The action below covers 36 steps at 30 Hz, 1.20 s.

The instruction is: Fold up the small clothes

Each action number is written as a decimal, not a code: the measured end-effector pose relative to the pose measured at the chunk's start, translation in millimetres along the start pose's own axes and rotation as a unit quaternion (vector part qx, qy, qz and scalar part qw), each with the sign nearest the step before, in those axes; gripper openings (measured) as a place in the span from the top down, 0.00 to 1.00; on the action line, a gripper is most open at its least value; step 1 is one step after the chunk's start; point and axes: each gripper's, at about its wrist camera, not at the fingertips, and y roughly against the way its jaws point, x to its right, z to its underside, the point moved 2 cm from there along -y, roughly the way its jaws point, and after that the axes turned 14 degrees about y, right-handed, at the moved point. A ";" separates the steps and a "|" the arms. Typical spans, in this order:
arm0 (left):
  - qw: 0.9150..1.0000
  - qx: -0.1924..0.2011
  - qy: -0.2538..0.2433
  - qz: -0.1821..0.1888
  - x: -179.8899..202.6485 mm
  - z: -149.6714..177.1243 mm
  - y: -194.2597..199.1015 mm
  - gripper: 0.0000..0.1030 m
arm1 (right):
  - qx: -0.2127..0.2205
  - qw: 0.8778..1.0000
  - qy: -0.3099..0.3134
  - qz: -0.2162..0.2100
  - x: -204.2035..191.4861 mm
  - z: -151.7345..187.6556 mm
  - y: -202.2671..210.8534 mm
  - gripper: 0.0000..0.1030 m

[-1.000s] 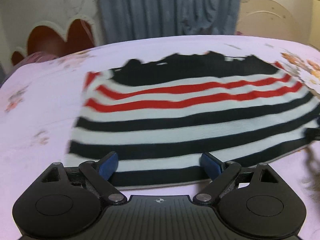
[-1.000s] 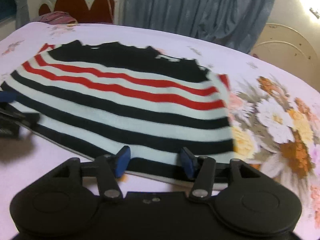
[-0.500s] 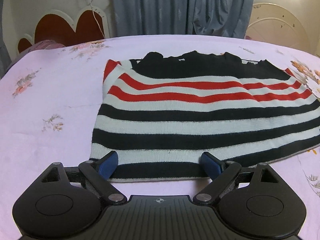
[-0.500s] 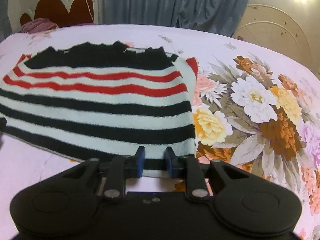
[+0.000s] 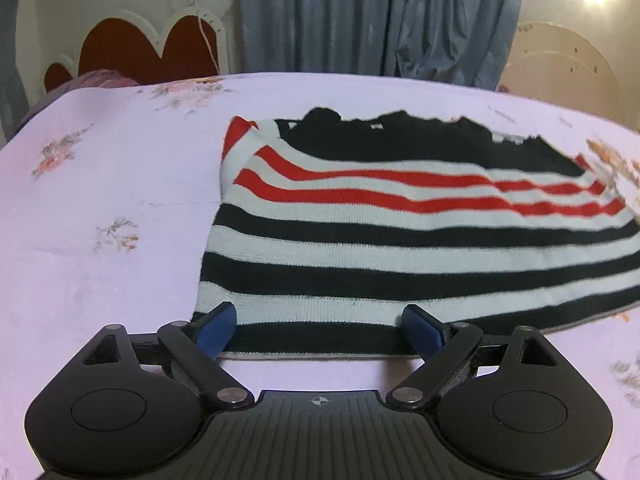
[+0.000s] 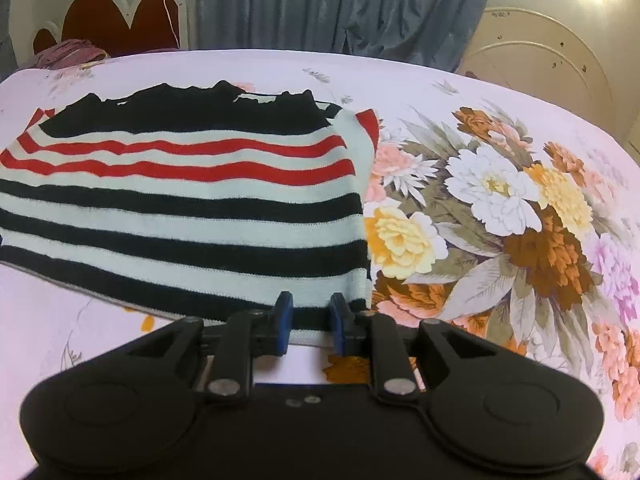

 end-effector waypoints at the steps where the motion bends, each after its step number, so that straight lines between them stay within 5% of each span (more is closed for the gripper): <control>1: 1.000 0.003 0.003 0.000 -0.7 0.8 4.4 0.14 | 0.009 1.000 -0.007 -0.003 1.0 0.5 4.8 0.80; 12: 0.998 0.009 0.061 0.023 -13.8 17.6 34.1 0.14 | 0.068 0.997 -0.029 -0.028 -1.6 17.3 45.4 0.87; 14: 0.993 0.005 0.108 0.047 -20.0 22.0 37.1 0.31 | 0.075 0.996 -0.032 -0.031 -3.7 16.4 48.7 0.88; 16: 0.981 -0.010 0.178 0.080 -31.7 28.6 34.0 0.39 | 0.079 0.996 -0.035 -0.037 -6.3 13.7 51.2 0.87; 21: 0.940 -0.006 0.321 0.116 -62.3 37.7 15.3 0.39 | 0.092 0.994 -0.041 -0.053 -13.8 -3.0 52.1 0.87; 25: 0.931 0.005 0.344 0.125 -65.3 26.1 -5.6 0.39 | 0.099 0.991 -0.052 -0.070 -19.9 -27.7 41.6 0.93; 33: 0.896 0.020 0.416 0.155 -79.1 -0.3 -46.1 0.39 | 0.083 0.990 -0.034 -0.113 -57.9 -88.0 -11.2 0.99; 34: 0.895 0.020 0.417 0.156 -78.9 -4.3 -50.3 0.42 | 0.079 0.990 -0.031 -0.116 -64.1 -93.2 -17.4 0.99; 36: 0.898 0.005 0.417 0.143 -78.8 -9.9 -57.6 0.86 | 0.071 0.990 -0.023 -0.120 -75.8 -101.6 -27.7 0.99</control>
